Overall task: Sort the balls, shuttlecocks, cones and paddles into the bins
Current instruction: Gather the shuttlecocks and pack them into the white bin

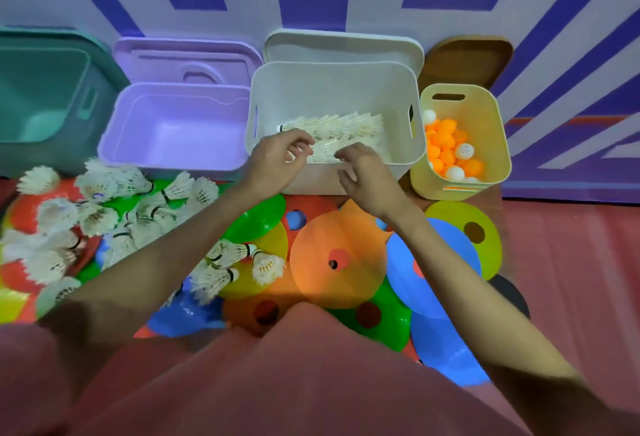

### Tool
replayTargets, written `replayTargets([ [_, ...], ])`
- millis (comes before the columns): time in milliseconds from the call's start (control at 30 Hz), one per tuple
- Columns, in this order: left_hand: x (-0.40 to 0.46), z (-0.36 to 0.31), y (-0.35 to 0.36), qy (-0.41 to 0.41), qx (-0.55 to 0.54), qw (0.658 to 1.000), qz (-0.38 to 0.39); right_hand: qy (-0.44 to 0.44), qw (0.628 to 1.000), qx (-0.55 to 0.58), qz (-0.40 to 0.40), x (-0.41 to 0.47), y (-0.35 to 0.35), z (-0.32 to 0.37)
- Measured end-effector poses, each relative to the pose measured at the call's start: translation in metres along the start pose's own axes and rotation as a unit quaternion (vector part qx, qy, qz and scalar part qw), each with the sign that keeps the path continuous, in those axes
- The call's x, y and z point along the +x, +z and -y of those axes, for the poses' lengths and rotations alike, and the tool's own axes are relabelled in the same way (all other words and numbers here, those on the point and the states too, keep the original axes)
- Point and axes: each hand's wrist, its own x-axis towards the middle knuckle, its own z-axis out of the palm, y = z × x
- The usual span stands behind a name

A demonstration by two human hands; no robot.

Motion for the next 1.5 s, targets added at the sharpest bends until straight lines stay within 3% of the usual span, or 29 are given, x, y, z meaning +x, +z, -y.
replayTargets([
  [100,-0.043,0.007,-0.021,-0.013,0.032,0.999,-0.028,-0.028,1.0,0.012,-0.003,-0.028,0.016,0.02],
  [400,-0.154,0.035,-0.051,-0.104,0.093,0.988,-0.063,-0.113,0.986,-0.008,0.125,-0.08,0.063,0.054],
  [633,-0.202,0.065,-0.065,-0.13,0.151,0.979,0.05,-0.081,0.979,-0.019,0.185,-0.095,0.09,0.073],
  [767,-0.216,0.094,-0.072,-0.051,0.254,0.958,0.126,-0.021,0.982,-0.023,0.184,-0.092,0.113,0.082],
  [900,-0.223,0.114,-0.075,0.012,0.326,0.934,0.147,0.041,0.982,-0.056,0.174,-0.087,0.135,0.089],
  [1167,-0.213,0.133,-0.078,0.138,0.378,0.896,0.186,0.134,0.978,-0.075,0.142,-0.078,0.157,0.093],
  [1367,-0.209,0.14,-0.08,0.187,0.314,0.92,0.143,0.169,0.982,-0.027,0.084,-0.078,0.164,0.095],
  [1500,-0.207,0.135,-0.081,0.159,0.243,0.95,0.118,0.171,0.985,0.005,0.009,-0.083,0.155,0.096],
])
